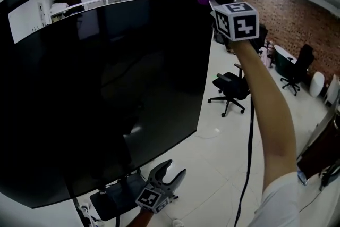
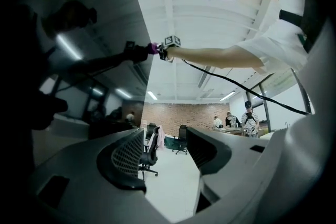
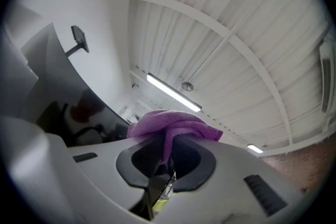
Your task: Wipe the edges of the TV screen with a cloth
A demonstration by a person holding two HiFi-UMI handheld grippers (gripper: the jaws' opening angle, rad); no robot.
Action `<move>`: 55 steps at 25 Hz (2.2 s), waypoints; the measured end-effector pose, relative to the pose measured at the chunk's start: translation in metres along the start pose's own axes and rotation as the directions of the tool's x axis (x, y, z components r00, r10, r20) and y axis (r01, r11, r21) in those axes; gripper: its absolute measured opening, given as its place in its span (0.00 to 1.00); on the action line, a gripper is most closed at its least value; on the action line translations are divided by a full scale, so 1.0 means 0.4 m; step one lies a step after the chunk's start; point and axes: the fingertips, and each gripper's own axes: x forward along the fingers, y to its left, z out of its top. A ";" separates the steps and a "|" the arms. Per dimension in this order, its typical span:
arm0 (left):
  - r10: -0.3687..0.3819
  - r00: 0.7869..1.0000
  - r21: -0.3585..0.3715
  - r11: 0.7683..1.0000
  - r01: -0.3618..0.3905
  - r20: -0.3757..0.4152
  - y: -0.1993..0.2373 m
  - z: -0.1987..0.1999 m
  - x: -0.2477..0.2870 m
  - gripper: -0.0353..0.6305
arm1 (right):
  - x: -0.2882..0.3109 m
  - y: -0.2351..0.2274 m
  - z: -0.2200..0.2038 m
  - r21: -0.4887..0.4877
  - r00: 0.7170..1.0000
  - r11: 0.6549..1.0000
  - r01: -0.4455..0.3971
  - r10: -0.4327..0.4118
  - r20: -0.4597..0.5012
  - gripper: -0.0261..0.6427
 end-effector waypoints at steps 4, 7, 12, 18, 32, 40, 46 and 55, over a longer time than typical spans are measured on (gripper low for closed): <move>-0.059 0.998 0.011 0.998 0.060 -0.014 -0.031 -0.021 0.056 0.40 | -0.008 -0.014 -0.028 0.152 0.999 0.988 -0.041 0.035 0.039 0.11; -0.086 0.996 0.004 0.996 0.086 -0.030 -0.057 -0.043 0.068 0.40 | -0.017 -0.030 -0.049 0.186 0.999 0.982 -0.031 0.025 0.035 0.11; -0.086 0.996 -0.013 0.996 0.085 -0.036 -0.053 -0.050 0.061 0.40 | -0.041 -0.062 -0.098 0.215 1.000 0.977 -0.020 0.021 -0.002 0.11; -0.081 0.996 -0.008 0.997 0.081 -0.030 -0.048 -0.043 0.055 0.40 | -0.048 -0.037 -0.125 0.232 0.993 0.967 -0.109 0.118 -0.028 0.11; -0.113 0.993 -0.038 0.993 0.112 -0.030 -0.083 -0.067 0.046 0.40 | -0.189 0.188 -0.521 0.504 0.979 0.859 -0.091 0.170 -0.113 0.11; -0.101 0.992 -0.052 0.994 0.097 -0.071 -0.085 -0.105 0.030 0.40 | -0.292 0.340 -0.879 0.659 0.960 0.752 -0.003 0.187 -0.210 0.11; -0.082 0.992 -0.045 0.996 0.078 -0.093 -0.078 -0.134 0.044 0.40 | -0.362 0.433 -1.069 0.639 0.912 0.769 0.027 0.243 -0.331 0.11; -0.090 0.989 -0.070 0.994 0.083 -0.115 -0.095 -0.187 0.066 0.40 | -0.473 0.580 -1.304 0.656 0.808 0.754 0.044 0.359 -0.467 0.11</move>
